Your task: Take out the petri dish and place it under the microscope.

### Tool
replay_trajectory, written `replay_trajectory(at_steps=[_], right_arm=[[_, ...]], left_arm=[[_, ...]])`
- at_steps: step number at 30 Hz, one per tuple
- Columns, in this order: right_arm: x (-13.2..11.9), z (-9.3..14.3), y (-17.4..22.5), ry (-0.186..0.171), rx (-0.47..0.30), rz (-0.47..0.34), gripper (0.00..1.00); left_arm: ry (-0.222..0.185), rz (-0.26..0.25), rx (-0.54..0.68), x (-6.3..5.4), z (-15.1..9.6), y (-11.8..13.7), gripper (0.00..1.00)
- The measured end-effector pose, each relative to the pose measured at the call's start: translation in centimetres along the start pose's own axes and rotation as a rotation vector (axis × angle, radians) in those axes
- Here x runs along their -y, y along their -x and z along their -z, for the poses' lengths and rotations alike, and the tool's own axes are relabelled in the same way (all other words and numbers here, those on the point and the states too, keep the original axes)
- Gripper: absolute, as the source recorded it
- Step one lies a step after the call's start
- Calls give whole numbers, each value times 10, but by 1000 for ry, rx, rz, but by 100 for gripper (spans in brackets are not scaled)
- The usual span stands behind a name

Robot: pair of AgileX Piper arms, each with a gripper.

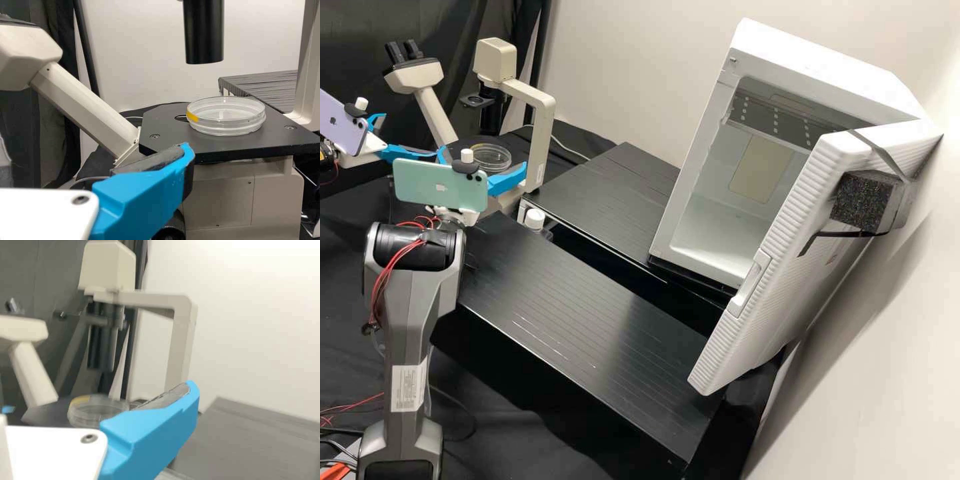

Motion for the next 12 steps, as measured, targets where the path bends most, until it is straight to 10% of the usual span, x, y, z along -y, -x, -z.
replay_trajectory(at_steps=[12], right_arm=[[-2, -19, 83, -49, 46, 158, 100]], left_arm=[[0, 0, 0, 0, 0, 0, 100]])
